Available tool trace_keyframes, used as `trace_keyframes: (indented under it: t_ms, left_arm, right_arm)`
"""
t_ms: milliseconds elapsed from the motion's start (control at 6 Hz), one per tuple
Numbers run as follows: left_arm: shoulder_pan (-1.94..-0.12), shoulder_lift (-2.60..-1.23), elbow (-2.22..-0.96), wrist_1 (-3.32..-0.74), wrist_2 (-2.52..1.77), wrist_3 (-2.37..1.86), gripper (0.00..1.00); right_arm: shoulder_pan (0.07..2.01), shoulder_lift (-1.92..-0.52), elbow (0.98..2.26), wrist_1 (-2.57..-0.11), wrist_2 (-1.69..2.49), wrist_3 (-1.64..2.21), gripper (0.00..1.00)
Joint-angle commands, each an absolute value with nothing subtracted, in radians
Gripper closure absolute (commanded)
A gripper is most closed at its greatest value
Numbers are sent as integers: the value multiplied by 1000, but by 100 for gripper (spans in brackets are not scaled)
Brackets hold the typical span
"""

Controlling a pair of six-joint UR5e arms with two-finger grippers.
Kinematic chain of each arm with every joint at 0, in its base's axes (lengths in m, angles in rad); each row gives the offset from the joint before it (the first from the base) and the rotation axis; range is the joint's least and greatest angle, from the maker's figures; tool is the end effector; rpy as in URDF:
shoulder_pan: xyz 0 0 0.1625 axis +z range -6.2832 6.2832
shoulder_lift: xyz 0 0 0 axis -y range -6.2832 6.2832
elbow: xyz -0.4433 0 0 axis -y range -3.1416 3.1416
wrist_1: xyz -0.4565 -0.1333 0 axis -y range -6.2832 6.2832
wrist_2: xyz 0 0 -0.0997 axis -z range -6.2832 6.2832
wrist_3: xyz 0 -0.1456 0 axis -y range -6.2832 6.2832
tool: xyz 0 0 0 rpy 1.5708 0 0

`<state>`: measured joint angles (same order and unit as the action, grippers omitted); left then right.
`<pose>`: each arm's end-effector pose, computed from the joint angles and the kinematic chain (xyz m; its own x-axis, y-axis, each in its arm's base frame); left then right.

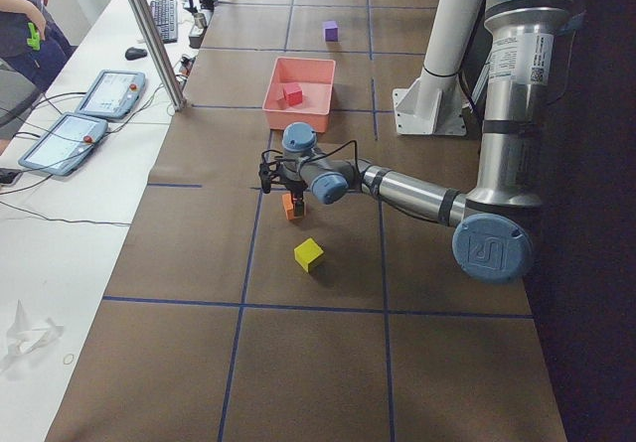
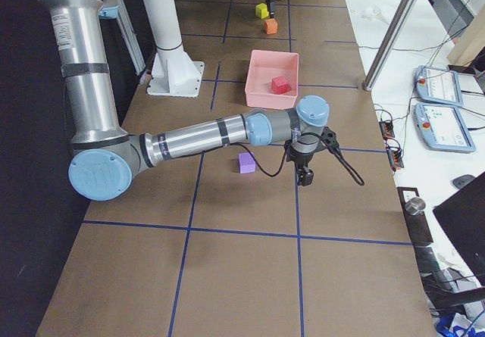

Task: Place blocks into pink bin with both arms
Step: 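Raise the right gripper from the bin while the left gripper reaches for the orange cube, then lower the left gripper onto the orange cube and grasp it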

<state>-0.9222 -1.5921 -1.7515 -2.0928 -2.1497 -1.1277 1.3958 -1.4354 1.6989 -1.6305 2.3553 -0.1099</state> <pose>0.3270 -0.5202 0.5394 0.6010 -0.1988 -0.7742 0.2109 0.9737 -0.0863 -0.0778 -0.6149 0.5636 0.6493 -0.3682 0.6655 0.2432 0.9296 0.2771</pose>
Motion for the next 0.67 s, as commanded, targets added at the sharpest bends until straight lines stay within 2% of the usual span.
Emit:
trace_keyframes:
  t_ms: [0,500]
  left_arm:
    - [-875,-1603,-1734,-2094,-2148,-1129,0]
    - [-871,-1667,-1660,-2094,-2149,-1151,0]
  right_arm:
    - [1397,-1446,1701,-1628,2355,-113,0]
    - [1397,-1477,1726,-1626,2350,-115,0]
